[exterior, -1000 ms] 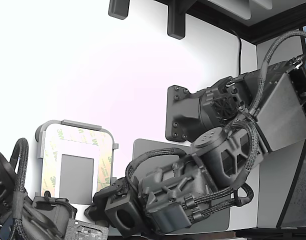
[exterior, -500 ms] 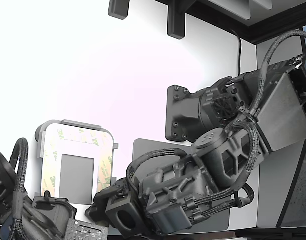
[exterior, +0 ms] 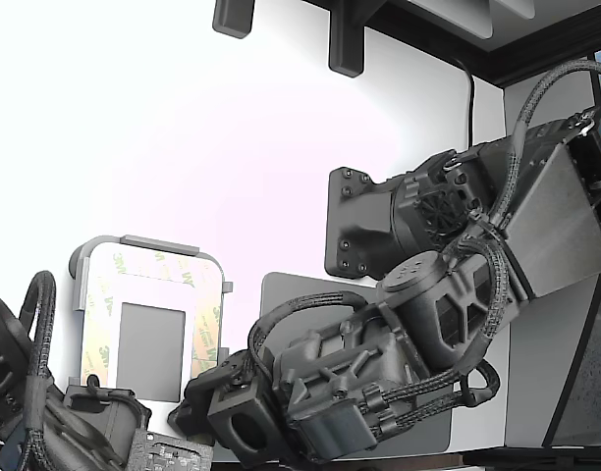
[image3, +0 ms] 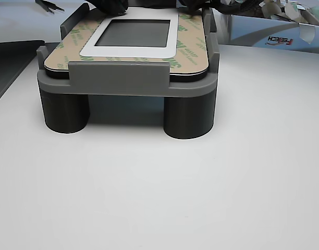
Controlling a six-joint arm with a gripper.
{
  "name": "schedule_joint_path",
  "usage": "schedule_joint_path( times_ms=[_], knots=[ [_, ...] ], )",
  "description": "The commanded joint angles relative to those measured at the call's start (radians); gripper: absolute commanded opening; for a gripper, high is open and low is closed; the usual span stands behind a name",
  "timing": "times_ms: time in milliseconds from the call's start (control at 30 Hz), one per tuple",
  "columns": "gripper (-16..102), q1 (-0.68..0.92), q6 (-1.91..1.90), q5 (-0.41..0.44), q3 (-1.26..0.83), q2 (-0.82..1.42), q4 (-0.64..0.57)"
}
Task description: Peel off protective film from adhesive tape.
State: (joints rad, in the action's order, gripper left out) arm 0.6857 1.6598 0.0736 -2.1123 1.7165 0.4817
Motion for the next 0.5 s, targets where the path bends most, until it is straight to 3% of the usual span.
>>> schedule_joint_path(
  times_ms=[0, 467],
  knots=[
    [-11, -0.008, -0.006, -0.006, 0.034, 0.029, -0.014],
    [-11, -0.017, 0.005, -0.012, 0.031, 0.040, -0.020]
  ],
)
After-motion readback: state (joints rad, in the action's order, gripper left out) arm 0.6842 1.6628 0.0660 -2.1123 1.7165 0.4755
